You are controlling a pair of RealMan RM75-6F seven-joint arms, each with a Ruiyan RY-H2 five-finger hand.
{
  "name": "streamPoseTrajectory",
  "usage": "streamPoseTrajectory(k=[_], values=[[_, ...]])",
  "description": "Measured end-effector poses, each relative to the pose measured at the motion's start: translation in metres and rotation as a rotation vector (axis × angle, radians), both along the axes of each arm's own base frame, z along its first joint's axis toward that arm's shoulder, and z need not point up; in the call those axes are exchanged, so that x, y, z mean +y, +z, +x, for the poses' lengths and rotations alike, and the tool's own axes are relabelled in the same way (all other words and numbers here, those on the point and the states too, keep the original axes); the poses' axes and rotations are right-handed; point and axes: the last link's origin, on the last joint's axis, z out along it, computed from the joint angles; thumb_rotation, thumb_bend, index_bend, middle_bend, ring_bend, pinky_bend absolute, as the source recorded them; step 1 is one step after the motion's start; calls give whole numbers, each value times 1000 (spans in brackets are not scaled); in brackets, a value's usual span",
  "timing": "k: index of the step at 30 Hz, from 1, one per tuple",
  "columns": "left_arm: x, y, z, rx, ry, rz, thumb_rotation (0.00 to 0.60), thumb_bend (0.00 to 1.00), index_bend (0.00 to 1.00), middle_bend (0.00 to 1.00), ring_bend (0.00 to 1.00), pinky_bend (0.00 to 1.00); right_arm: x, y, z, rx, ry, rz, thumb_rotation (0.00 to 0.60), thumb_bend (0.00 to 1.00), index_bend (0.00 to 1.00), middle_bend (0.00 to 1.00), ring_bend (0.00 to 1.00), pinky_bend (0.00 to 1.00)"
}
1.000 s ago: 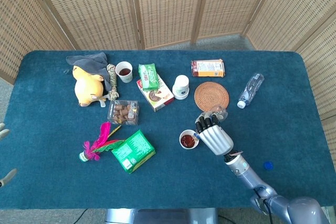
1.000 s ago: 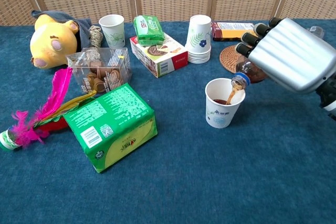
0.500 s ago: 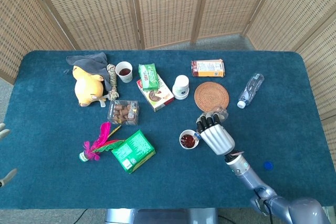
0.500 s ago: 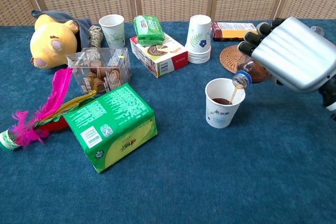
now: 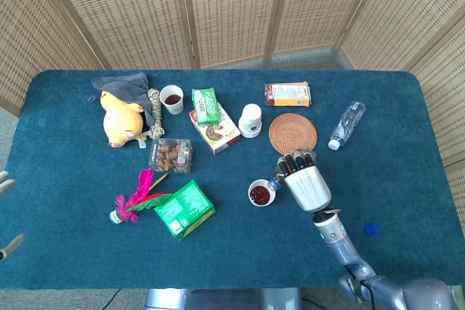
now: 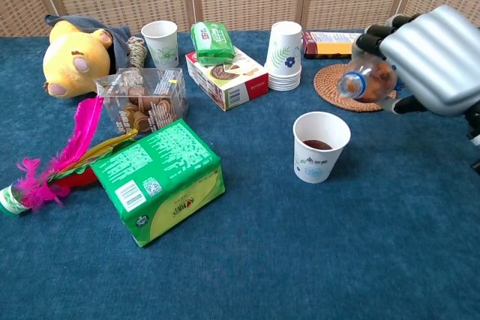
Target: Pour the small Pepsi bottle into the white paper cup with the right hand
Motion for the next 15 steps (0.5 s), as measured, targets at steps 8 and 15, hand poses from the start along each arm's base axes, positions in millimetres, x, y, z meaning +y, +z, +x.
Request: streamPoseTrajectory(k=[8,15], values=[[0,-1,1,0,-1,-7,600,333,0,0,0,0,3,13,-2,-290,-126,77,600,367,565,468,410,577],[0,-3,1,3,0,-16,600,333,0,0,0,0,1,33,-20,-457,-224,77,600,366,565,466,410,577]])
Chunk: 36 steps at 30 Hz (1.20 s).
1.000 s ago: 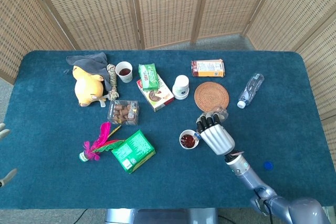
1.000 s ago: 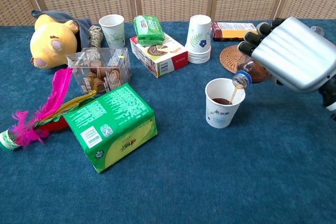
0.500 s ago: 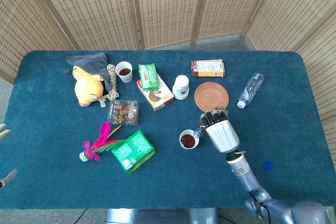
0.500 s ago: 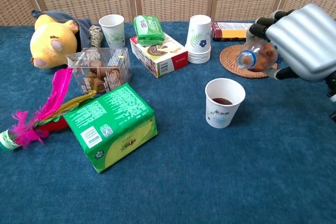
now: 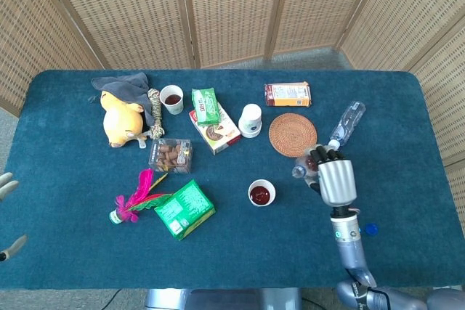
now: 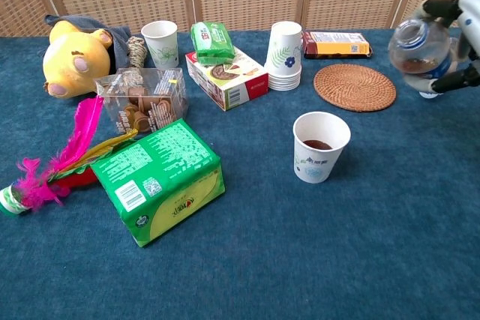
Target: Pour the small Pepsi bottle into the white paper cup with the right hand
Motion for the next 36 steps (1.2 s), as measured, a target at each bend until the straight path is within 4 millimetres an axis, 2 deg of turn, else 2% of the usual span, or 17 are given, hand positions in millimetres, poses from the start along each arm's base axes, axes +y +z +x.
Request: streamPoseTrajectory(k=[12,25,30,36], values=[[1,-3,1,6,1,-12,600,334,0,0,0,0,-9,21,-34,-281,-168,31,600,392,563,463,406,577],[2,-4,1,7,4,-22,600,333,0,0,0,0,-15,26,-77,-502,-312,48,600,409,577,467,406,577],[2,-5,1,10,4,-26,600,333,0,0,0,0,-14,23,-91,-606,-356,44,600,413,578,469,406,577],[1,-6,2,10,2,-32,600,333,0,0,0,0,-13,16,-103,-649,-396,45,600,414,579,470,406,577]])
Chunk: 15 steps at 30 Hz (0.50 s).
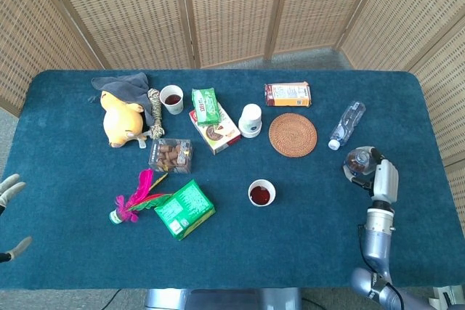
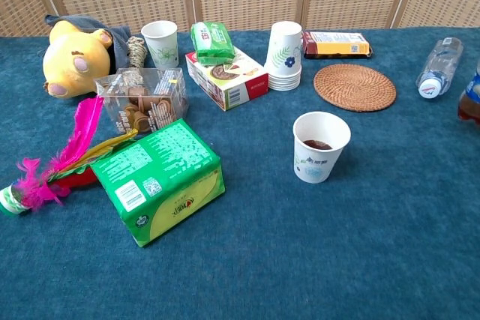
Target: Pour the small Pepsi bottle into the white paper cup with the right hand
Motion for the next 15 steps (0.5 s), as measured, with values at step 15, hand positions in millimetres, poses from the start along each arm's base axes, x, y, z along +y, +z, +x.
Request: streamPoseTrajectory(k=[15], values=[[0,-1,0,2,2,-4,600,334,0,0,0,0,0,-5,-13,-88,-33,30,600,388,537,440,333,527]])
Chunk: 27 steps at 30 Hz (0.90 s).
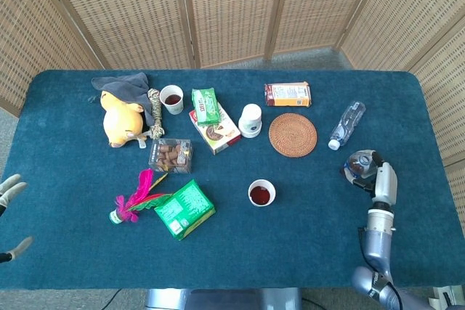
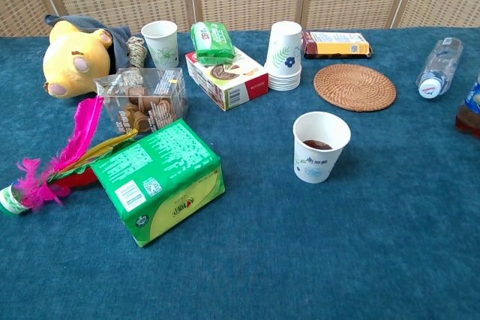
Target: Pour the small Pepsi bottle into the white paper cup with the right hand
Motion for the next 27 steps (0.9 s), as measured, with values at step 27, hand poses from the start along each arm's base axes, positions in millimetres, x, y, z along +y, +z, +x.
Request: streamPoseTrajectory(k=[27], values=[[-1,0,1,-5,-6,-7,600,333,0,0,0,0,3,3,0,83,55,48,600,0,248,140,48,347]])
